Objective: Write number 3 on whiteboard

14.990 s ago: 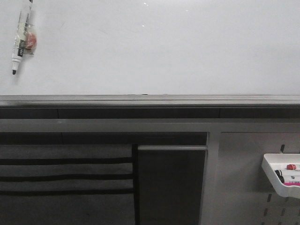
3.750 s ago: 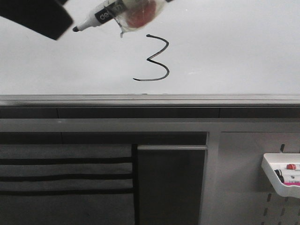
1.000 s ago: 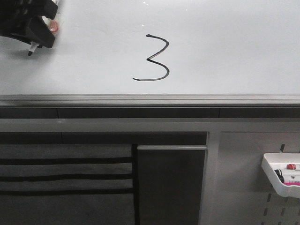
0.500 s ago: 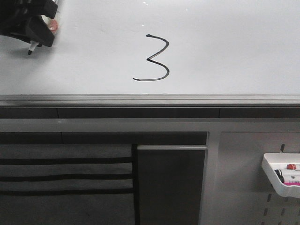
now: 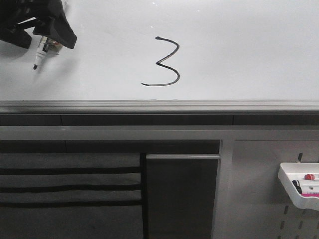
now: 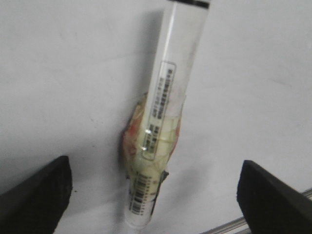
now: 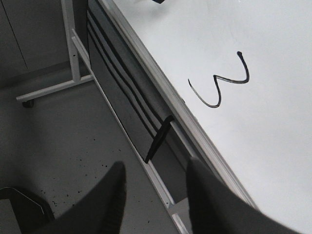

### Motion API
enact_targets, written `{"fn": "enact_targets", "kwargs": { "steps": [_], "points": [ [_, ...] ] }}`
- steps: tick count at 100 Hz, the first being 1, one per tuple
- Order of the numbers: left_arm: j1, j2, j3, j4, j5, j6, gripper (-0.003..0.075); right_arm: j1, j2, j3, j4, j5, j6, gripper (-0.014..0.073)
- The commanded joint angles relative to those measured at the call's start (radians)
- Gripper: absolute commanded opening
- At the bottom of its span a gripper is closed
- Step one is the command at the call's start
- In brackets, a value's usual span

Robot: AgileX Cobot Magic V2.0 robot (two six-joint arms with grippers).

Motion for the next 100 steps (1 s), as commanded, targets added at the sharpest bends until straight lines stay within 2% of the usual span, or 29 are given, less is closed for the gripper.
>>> {"fn": "enact_targets", "kwargs": {
  "steps": [1,12,26,47,57,64,83,100],
  "points": [
    [0.001,-0.034,-0.029,-0.016,-0.058,-0.009,0.0645,-0.006,-0.016,-0.023,0.029,-0.049,0.001,0.0258],
    [0.008,-0.069,-0.052,0.001,0.022,-0.009,0.0622,-0.006,-0.024,-0.028,0.029,-0.027,0.022,0.0258],
    [0.021,-0.174,-0.081,0.07,0.169,-0.009,0.0589,-0.006,-0.072,-0.027,-0.048,0.013,0.181,0.0258],
    [0.032,-0.402,-0.079,0.184,0.418,-0.011,0.0547,-0.006,-0.181,-0.027,-0.329,0.089,0.589,0.0255],
    [0.032,-0.53,-0.04,0.186,0.496,-0.04,0.0526,-0.006,-0.24,-0.014,-0.431,0.12,0.877,0.0228],
    [0.032,-0.619,0.014,0.186,0.487,-0.083,0.0508,-0.006,-0.287,0.018,-0.483,0.117,0.991,0.0163],
    [0.032,-0.869,0.239,0.186,0.325,-0.14,0.0449,-0.006,-0.44,0.154,-0.49,-0.034,1.002,-0.0066],
    [0.032,-1.047,0.438,0.186,0.047,-0.164,0.0416,-0.006,-0.564,0.245,-0.506,-0.213,1.002,-0.0074]
  ]
}}
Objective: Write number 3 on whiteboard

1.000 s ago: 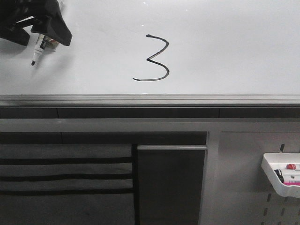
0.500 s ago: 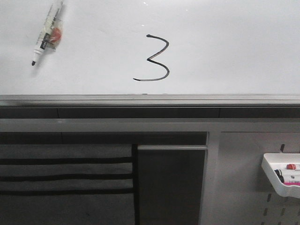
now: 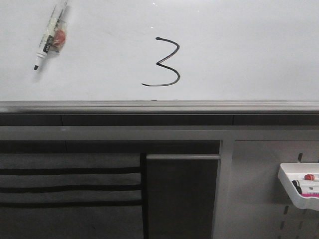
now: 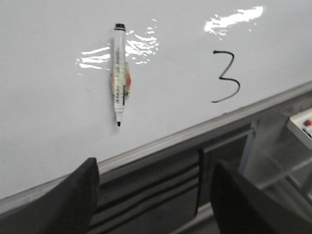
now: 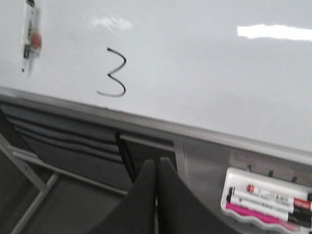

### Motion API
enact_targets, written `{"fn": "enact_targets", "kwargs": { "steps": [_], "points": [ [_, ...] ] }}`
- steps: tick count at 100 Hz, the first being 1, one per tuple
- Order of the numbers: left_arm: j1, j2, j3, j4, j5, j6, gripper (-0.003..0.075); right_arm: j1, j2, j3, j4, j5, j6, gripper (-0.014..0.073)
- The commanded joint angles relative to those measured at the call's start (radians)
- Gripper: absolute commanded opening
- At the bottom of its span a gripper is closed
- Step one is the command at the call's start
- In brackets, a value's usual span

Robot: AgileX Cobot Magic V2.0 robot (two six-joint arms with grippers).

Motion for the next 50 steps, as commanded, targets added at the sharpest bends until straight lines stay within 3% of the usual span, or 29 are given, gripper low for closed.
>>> {"fn": "enact_targets", "kwargs": {
  "steps": [1,15,50],
  "points": [
    [0.001,-0.066,0.063,-0.016,-0.258,-0.024,0.0414,-0.006,-0.045,0.014,-0.023,-0.173,0.004,-0.0074],
    [0.001,-0.136,0.187,-0.063,-0.471,-0.024,0.0397,-0.006,-0.075,0.025,-0.023,-0.187,0.004,-0.0074],
    [0.001,-0.141,0.354,-0.063,-0.484,-0.024,0.0386,-0.006,-0.075,0.025,-0.023,-0.185,0.004,-0.0074]
  ]
}}
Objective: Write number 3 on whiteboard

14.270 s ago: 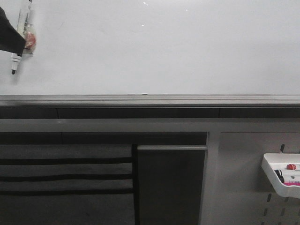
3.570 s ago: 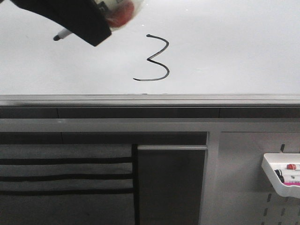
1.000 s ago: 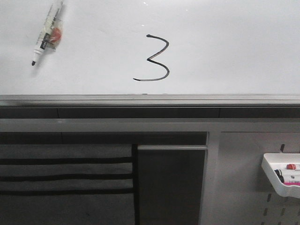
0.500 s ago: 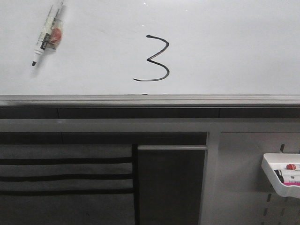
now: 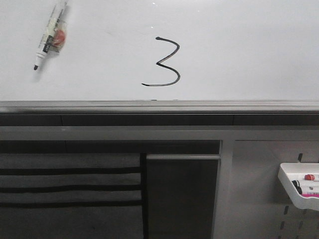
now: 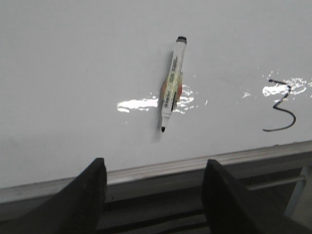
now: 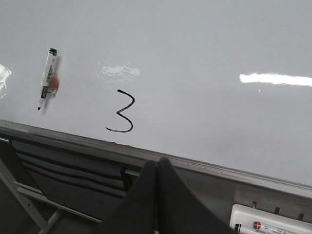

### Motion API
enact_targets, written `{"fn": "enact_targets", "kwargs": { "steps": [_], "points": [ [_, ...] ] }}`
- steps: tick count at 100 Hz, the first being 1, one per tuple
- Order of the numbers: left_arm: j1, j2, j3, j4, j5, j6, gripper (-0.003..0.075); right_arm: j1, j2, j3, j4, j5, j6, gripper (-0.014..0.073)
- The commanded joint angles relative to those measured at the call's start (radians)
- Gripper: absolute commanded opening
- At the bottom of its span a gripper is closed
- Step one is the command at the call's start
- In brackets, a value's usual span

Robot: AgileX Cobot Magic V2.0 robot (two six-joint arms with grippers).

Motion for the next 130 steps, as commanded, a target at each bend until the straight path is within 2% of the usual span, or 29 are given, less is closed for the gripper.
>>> {"fn": "enact_targets", "kwargs": {
  "steps": [1,13,26,48,52,60,130],
  "points": [
    [0.001,0.007,0.003,-0.016,-0.079,-0.009,0.0386,-0.006,0.009,-0.023,-0.016,-0.085,0.002,-0.0074],
    [0.001,-0.043,0.07,0.089,-0.195,-0.007,0.0324,-0.006,0.009,-0.023,-0.016,-0.085,0.002,-0.0074],
    [0.022,-0.141,0.167,0.1,-0.316,-0.007,0.0216,-0.006,0.009,-0.023,-0.016,-0.085,0.002,-0.0074],
    [0.095,-0.295,0.296,0.08,-0.358,-0.007,-0.002,-0.006,0.009,-0.023,-0.016,-0.085,0.002,-0.0074],
    [0.11,-0.33,0.292,0.08,-0.297,-0.007,-0.0018,-0.006,0.009,-0.023,-0.016,-0.085,0.002,-0.0074],
    [0.13,-0.396,0.294,0.08,-0.267,-0.007,-0.0018,-0.006,0.009,-0.023,-0.016,-0.085,0.002,-0.0074],
    [0.144,-0.389,0.294,0.077,-0.267,-0.007,-0.0018,-0.006,0.009,-0.023,-0.016,-0.085,0.002,-0.0074]
  ]
}}
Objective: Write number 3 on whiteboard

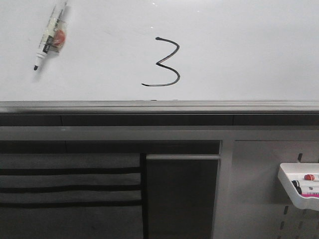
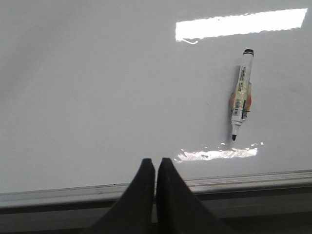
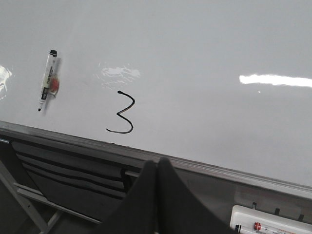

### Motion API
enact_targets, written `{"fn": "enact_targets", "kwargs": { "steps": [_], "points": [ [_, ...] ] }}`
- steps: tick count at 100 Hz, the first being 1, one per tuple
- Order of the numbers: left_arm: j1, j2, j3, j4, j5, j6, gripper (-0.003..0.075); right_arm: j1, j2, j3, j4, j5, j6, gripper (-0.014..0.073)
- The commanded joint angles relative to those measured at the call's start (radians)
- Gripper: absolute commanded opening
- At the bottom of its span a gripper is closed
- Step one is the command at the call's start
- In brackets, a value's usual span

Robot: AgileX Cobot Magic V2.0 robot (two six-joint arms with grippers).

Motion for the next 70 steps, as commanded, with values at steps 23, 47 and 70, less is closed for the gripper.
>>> {"fn": "enact_targets", "kwargs": {
  "steps": [23,47,70],
  "points": [
    [0.004,-0.03,0.003,-0.009,-0.066,-0.007,-0.0018,-0.006,0.009,-0.023,-0.015,-0.083,-0.002,-0.0074],
    [0.004,-0.03,0.003,-0.009,-0.066,-0.007,-0.0018,-0.087,-0.075,0.055,-0.017,-0.172,-0.006,-0.0074],
    [0.004,-0.03,0.003,-0.009,-0.066,-0.007,-0.0018,-0.387,-0.278,0.269,-0.017,-0.324,-0.006,-0.0074]
  ]
}}
